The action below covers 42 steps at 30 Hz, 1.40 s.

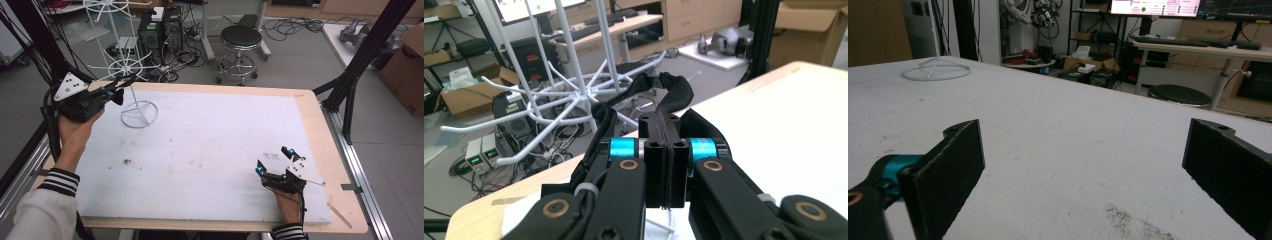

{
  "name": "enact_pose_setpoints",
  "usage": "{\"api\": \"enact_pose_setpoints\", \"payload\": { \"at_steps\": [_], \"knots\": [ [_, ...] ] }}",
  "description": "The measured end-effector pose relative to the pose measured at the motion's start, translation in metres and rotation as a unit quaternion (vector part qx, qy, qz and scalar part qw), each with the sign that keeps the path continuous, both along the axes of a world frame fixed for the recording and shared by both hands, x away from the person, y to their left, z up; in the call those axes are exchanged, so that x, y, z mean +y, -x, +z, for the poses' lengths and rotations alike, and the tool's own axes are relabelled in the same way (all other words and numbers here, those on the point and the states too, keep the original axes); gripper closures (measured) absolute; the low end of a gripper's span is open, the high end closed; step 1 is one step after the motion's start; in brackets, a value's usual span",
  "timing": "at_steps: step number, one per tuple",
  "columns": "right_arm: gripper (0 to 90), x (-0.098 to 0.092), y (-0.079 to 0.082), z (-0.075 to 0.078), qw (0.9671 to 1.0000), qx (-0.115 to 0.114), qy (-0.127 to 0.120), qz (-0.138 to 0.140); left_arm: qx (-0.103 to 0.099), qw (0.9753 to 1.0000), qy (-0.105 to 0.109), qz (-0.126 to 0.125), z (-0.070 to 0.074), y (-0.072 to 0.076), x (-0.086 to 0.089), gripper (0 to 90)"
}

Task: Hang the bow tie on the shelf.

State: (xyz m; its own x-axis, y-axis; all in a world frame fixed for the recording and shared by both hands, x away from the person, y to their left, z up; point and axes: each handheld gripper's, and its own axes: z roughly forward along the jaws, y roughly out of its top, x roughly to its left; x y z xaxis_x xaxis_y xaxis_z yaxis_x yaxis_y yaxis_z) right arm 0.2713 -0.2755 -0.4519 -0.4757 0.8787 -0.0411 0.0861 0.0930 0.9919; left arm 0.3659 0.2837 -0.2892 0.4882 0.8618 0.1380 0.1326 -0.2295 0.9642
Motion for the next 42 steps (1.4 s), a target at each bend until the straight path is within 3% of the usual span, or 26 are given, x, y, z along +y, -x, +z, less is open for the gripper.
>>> {"api": "enact_pose_setpoints", "payload": {
  "at_steps": [5,8,13,20,25,26,33,35,39,41,42],
  "knots": [
    [2.3,0.000,0.000,0.000,1.0000,0.001,-0.001,0.000,0.008,0.9999,-0.004,-0.008,-0.004,0.000,-0.002,89.1],
    [2.3,0.000,0.000,0.000,1.0000,-0.001,0.000,0.001,0.017,0.9997,-0.018,-0.009,-0.009,-0.001,-0.004,89.1],
    [2.3,0.000,0.000,0.000,1.0000,0.001,-0.002,0.000,0.022,0.9996,-0.017,-0.009,-0.012,-0.002,-0.005,89.1],
    [2.3,0.000,0.000,0.000,1.0000,0.001,-0.001,0.000,0.061,0.9980,0.011,-0.013,-0.020,-0.012,-0.003,89.1],
    [2.3,0.000,0.000,0.000,1.0000,0.001,-0.002,0.000,0.072,0.9972,0.015,-0.016,-0.025,-0.014,-0.005,89.1],
    [2.3,0.000,0.000,0.000,1.0000,0.001,-0.002,0.000,0.082,0.9964,0.017,-0.016,-0.028,-0.016,-0.004,89.0],
    [2.3,0.000,0.000,0.000,1.0000,0.001,-0.002,0.000,0.088,0.9959,0.017,-0.010,-0.034,-0.019,-0.006,88.9],
    [2.3,0.000,0.000,0.000,1.0000,0.000,-0.002,0.001,0.100,0.9948,0.019,-0.005,-0.039,-0.021,-0.005,88.6],
    [2.3,-0.001,0.000,0.000,1.0000,-0.001,-0.003,-0.001,0.113,0.9929,0.037,-0.004,-0.043,-0.024,-0.003,88.1],
    [2.3,-0.001,0.000,0.000,1.0000,-0.001,-0.005,-0.001,0.117,0.9925,0.034,0.004,-0.045,-0.024,-0.001,79.3],
    [2.3,-0.001,0.000,0.000,1.0000,-0.001,-0.006,-0.001,0.113,0.9931,0.032,0.007,-0.046,-0.024,-0.001,79.3]
  ]
}}
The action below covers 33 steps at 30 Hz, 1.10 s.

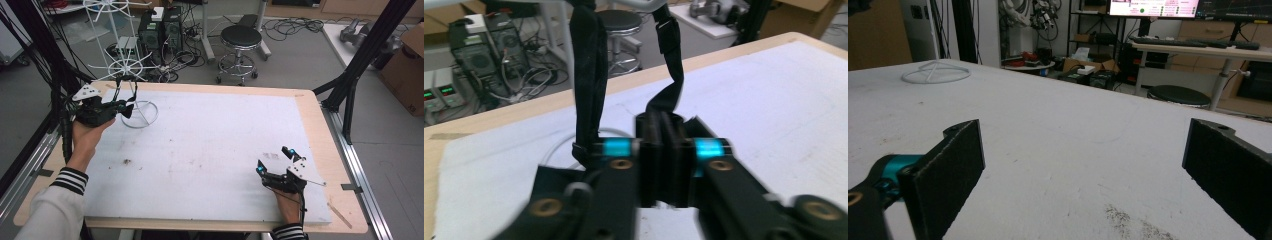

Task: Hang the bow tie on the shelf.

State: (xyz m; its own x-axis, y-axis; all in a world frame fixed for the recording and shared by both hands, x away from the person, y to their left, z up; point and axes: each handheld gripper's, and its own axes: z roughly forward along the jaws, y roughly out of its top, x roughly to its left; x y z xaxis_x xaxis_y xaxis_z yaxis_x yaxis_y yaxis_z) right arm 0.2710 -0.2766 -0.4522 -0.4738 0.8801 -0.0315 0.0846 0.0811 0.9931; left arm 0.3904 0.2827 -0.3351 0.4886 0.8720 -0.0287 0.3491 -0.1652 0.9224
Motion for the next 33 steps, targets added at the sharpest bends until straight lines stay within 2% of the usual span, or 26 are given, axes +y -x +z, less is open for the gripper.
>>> {"api": "enact_pose_setpoints", "payload": {
  "at_steps": [1,3,4,5,6,7,10,12,13,16,17,18,19,23,24,25,26,27,28,29,30,31,32,33],
  "knots": [
    [2.3,0.000,0.000,0.000,1.0000,-0.001,-0.001,-0.001,0.003,1.0000,-0.003,0.002,-0.001,0.000,0.000,60.9],
    [2.3,0.000,0.000,0.000,1.0000,-0.001,-0.001,-0.001,0.004,1.0000,-0.005,0.002,-0.003,0.000,0.001,42.9],
    [2.3,0.000,0.000,0.000,1.0000,-0.002,0.000,-0.001,-0.001,1.0000,0.005,0.000,-0.004,0.001,0.002,32.0],
    [2.3,0.000,0.000,0.000,1.0000,-0.001,0.000,-0.002,-0.001,1.0000,0.005,0.000,-0.004,0.001,0.002,23.4],
    [2.3,0.000,0.000,0.000,1.0000,-0.001,0.000,-0.003,-0.001,0.9997,0.013,-0.019,-0.007,0.003,0.005,17.3],
    [2.3,0.000,0.000,0.000,1.0000,-0.001,0.000,-0.003,-0.001,0.9997,0.013,-0.019,-0.007,0.003,0.005,13.8],
    [2.3,0.000,0.000,0.000,1.0000,-0.001,0.000,-0.003,-0.016,0.9987,0.026,-0.041,-0.011,0.012,0.009,12.9],
    [2.3,0.000,0.000,0.000,1.0000,-0.001,0.002,-0.004,-0.023,0.9980,0.032,-0.049,-0.017,0.022,0.012,12.1],
    [2.3,0.000,0.000,0.000,1.0000,-0.001,0.002,-0.004,-0.023,0.9980,0.032,-0.049,-0.017,0.022,0.012,12.1],
    [2.3,0.000,0.000,0.000,1.0000,0.000,0.001,-0.004,-0.042,0.9964,0.041,-0.062,-0.029,0.038,0.016,12.1],
    [2.3,0.000,0.000,0.000,1.0000,0.000,0.001,-0.004,-0.042,0.9964,0.041,-0.062,-0.029,0.038,0.016,12.1],
    [2.3,0.000,0.000,0.000,1.0000,0.001,-0.001,-0.004,-0.054,0.9952,0.041,-0.071,-0.037,0.048,0.016,12.1],
    [2.3,0.000,0.000,0.000,1.0000,0.001,-0.001,-0.004,-0.054,0.9952,0.041,-0.071,-0.037,0.048,0.016,12.1],
    [2.3,0.000,0.000,0.000,1.0000,0.002,0.000,-0.004,-0.081,0.9920,0.046,-0.085,-0.058,0.069,0.015,12.1],
    [2.3,0.000,0.000,0.000,1.0000,0.002,0.000,-0.005,-0.091,0.9904,0.049,-0.092,-0.069,0.079,0.012,12.1],
    [2.3,0.000,-0.001,0.000,1.0000,0.003,-0.002,-0.006,-0.091,0.9904,0.049,-0.092,-0.069,0.079,0.012,12.1],
    [2.3,0.000,-0.001,0.000,1.0000,0.003,-0.003,-0.005,-0.107,0.9888,0.044,-0.095,-0.077,0.086,0.010,12.1],
    [2.3,0.000,-0.001,0.000,1.0000,0.002,-0.002,-0.005,-0.107,0.9888,0.044,-0.095,-0.077,0.086,0.010,12.1],
    [2.3,0.000,-0.001,0.000,1.0000,0.002,-0.002,-0.005,-0.115,0.9872,0.047,-0.099,-0.084,0.092,0.009,12.1],
    [2.3,0.000,-0.001,0.000,1.0000,0.002,-0.002,-0.005,-0.115,0.9872,0.047,-0.099,-0.084,0.092,0.009,12.1],
    [2.3,0.000,-0.001,0.000,1.0000,0.003,-0.001,-0.005,-0.127,0.9848,0.058,-0.103,-0.091,0.098,0.008,12.1],
    [2.3,0.000,-0.001,0.000,1.0000,0.003,-0.001,-0.005,-0.127,0.9848,0.058,-0.103,-0.091,0.098,0.008,12.1],
    [2.3,0.000,-0.001,0.000,1.0000,0.002,-0.002,-0.005,-0.143,0.9815,0.070,-0.106,-0.096,0.103,0.009,12.2],
    [2.3,0.000,-0.001,0.000,1.0000,0.002,-0.002,-0.005,-0.143,0.9815,0.070,-0.106,-0.096,0.103,0.009,12.1]
  ]
}}
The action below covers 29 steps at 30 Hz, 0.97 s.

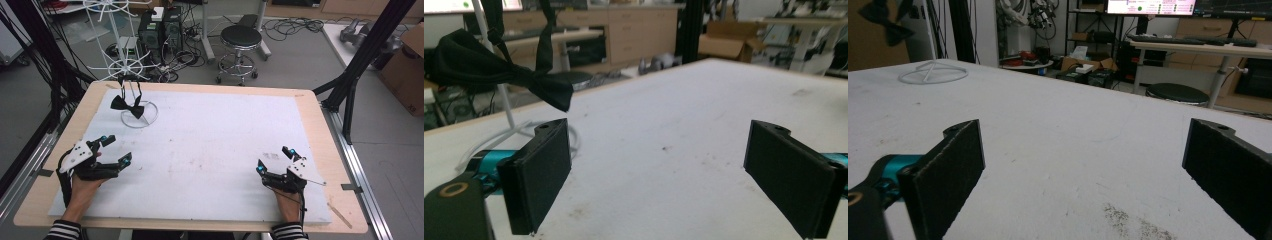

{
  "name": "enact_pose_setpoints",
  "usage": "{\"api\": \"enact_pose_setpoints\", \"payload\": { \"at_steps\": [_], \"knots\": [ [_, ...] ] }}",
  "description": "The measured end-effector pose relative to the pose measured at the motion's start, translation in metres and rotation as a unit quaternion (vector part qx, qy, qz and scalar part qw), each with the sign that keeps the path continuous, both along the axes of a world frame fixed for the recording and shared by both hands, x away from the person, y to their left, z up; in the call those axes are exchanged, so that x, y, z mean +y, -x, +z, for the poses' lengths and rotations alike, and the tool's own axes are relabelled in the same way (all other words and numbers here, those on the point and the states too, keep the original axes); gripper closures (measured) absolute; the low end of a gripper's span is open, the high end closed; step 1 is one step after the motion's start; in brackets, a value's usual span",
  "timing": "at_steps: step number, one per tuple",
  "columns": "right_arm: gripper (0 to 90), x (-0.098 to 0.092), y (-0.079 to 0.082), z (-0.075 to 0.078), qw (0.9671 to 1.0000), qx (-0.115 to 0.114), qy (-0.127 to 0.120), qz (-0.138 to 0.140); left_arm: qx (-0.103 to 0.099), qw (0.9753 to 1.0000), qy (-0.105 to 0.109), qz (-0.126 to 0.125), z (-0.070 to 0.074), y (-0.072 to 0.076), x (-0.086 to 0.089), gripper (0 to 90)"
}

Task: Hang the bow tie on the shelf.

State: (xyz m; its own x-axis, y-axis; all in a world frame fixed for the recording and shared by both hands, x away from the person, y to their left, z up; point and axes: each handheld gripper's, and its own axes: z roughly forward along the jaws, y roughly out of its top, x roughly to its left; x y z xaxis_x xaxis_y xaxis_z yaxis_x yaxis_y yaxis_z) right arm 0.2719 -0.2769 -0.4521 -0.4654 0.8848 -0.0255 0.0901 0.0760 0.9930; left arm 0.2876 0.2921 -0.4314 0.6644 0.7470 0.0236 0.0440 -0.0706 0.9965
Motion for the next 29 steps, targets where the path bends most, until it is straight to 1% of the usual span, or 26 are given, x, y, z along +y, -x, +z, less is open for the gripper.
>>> {"api": "enact_pose_setpoints", "payload": {
  "at_steps": [3,4,5,6,7,8,9,11,16,21,29],
  "knots": [
    [2.3,0.000,0.000,0.000,1.0000,0.000,-0.001,-0.001,-0.009,0.9998,0.013,0.012,-0.012,0.004,0.003,12.1],
    [2.3,0.000,0.000,0.000,1.0000,0.000,-0.001,-0.001,-0.009,0.9998,0.013,0.012,-0.012,0.004,0.003,12.2],
    [2.3,0.000,0.000,0.000,1.0000,-0.001,0.000,-0.002,-0.014,0.9996,0.015,0.019,-0.018,0.006,0.004,12.2],
    [2.3,0.000,0.000,0.000,1.0000,0.000,0.000,-0.002,-0.014,0.9996,0.015,0.019,-0.018,0.006,0.004,12.1],
    [2.3,0.000,0.000,0.000,1.0000,0.000,0.000,-0.002,-0.019,0.9993,0.020,0.026,-0.021,0.007,0.006,12.3],
    [2.3,0.000,0.000,0.000,1.0000,0.001,0.000,-0.002,-0.019,0.9993,0.020,0.026,-0.021,0.007,0.006,12.5],
    [2.3,0.001,0.000,0.000,1.0000,-0.001,0.003,-0.002,-0.021,0.9988,0.032,0.030,-0.022,0.008,0.007,12.7],
    [2.3,0.001,0.000,0.000,1.0000,-0.003,0.007,-0.002,-0.023,0.9987,0.034,0.030,-0.022,0.008,0.008,12.7],
    [2.3,0.000,0.001,0.000,1.0000,-0.001,0.002,-0.001,-0.028,0.9986,0.033,0.030,-0.023,0.009,0.007,12.9],
    [2.3,0.000,0.002,0.000,1.0000,-0.007,-0.003,-0.005,-0.032,0.9983,0.038,0.029,-0.023,0.010,0.008,12.8],
    [2.3,-0.001,0.003,-0.001,0.9998,-0.014,-0.007,-0.010,-0.031,0.9983,0.041,0.029,-0.023,0.010,0.009,12.9]
  ]
}}
